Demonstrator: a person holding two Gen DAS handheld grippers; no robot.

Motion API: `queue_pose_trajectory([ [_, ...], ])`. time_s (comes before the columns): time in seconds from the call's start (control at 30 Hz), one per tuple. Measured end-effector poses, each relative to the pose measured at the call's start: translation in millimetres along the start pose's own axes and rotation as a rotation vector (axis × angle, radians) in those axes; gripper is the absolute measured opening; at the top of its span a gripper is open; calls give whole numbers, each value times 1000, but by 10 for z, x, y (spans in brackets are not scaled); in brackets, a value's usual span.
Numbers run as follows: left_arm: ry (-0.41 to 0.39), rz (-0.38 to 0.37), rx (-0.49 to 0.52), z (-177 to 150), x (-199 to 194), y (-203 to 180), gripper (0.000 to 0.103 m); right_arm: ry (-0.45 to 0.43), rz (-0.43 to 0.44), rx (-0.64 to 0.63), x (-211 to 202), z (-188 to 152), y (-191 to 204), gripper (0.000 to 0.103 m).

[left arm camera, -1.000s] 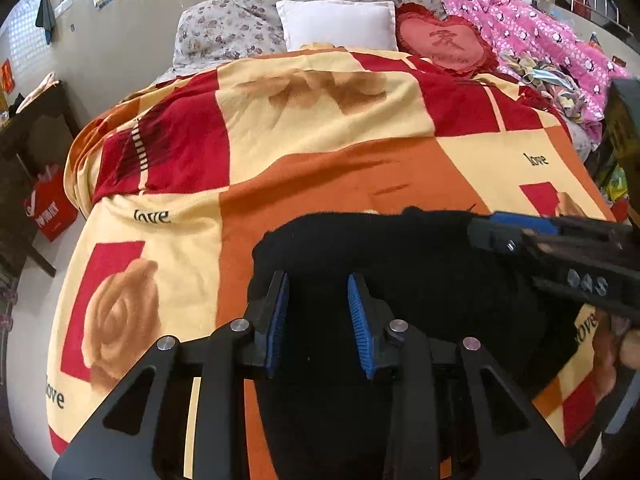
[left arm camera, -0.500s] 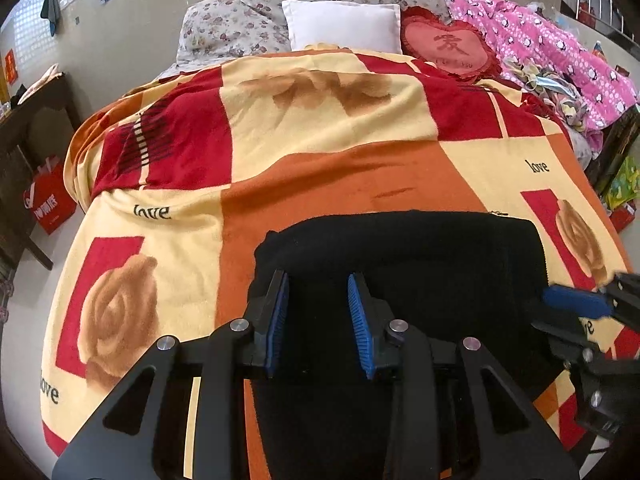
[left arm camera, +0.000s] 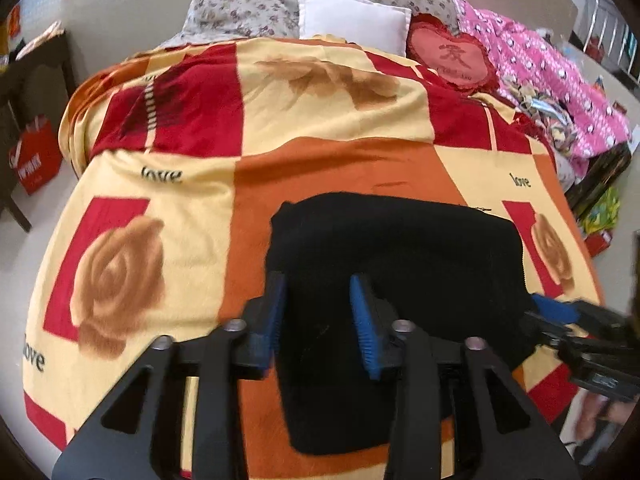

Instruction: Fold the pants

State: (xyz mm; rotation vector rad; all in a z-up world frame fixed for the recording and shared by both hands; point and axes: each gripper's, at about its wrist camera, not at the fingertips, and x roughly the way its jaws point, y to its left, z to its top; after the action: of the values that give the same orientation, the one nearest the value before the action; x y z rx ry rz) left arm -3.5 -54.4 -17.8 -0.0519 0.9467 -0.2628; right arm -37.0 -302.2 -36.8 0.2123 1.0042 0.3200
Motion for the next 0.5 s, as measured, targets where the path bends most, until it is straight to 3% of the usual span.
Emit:
queue_pose_trajectory([
  [0.03,5,-17,-11,-10,-4,20,58,-4,19,28,14,10,-46,52],
  [0.07,9,-48,-32,-24,-11,60,59,-4,42,46,8,27,-79,52],
  [0.2,14,-70,-50,-44,-17,99,59,-54,110,114,-25,109,-178,52],
  [0.5,45,-113,-63,-82,94,133,62,-29,166,164,256,157,-244,64],
])
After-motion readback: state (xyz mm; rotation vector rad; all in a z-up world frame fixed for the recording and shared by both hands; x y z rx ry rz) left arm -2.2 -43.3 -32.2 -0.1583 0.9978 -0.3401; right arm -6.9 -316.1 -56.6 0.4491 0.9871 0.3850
